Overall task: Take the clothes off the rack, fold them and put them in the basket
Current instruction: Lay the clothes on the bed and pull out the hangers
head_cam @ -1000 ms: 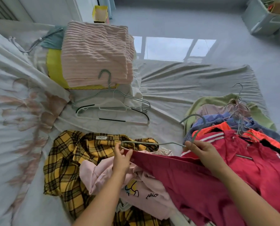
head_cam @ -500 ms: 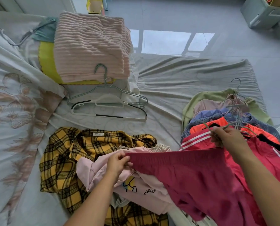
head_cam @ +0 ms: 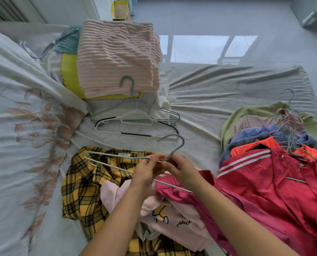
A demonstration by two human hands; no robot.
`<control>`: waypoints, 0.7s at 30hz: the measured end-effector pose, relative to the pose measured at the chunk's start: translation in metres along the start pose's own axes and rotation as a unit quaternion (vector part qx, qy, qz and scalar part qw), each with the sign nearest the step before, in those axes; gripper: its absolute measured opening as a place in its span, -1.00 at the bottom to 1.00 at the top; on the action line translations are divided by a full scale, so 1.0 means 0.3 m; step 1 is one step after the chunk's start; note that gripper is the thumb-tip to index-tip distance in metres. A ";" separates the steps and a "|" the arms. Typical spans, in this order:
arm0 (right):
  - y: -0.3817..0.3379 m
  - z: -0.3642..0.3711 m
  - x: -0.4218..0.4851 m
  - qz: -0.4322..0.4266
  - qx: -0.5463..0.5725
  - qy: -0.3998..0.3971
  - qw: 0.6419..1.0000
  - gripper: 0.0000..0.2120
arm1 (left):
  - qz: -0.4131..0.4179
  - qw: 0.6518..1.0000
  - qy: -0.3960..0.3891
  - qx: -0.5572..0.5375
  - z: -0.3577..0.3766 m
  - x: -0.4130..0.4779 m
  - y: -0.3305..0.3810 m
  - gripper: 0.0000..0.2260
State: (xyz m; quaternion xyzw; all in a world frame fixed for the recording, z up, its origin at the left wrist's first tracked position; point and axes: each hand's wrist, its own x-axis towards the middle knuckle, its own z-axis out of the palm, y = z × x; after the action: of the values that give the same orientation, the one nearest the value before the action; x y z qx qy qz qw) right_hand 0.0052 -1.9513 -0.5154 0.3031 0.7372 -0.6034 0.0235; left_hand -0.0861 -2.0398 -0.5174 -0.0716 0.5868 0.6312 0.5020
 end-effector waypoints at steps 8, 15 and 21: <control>0.314 -0.170 -0.017 0.253 -0.395 0.045 0.882 -0.37 | -0.031 0.986 0.128 -0.106 -0.195 0.303 0.188 -0.75; 0.467 -0.217 -0.040 0.219 -0.439 0.084 0.867 -0.49 | -0.066 0.988 0.132 -0.048 -0.201 0.589 0.282 -0.76; 0.529 -0.266 -0.012 0.202 -0.411 0.102 0.883 -0.50 | -0.035 0.989 0.117 -0.080 -0.145 0.734 0.331 -0.55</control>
State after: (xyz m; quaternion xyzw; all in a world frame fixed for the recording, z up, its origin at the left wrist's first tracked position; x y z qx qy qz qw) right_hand 0.1100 -1.8666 -0.6313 0.4684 0.8401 -0.1946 0.1925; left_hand -0.2861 -1.9350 -0.6137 -0.2055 0.5866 0.6453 0.4442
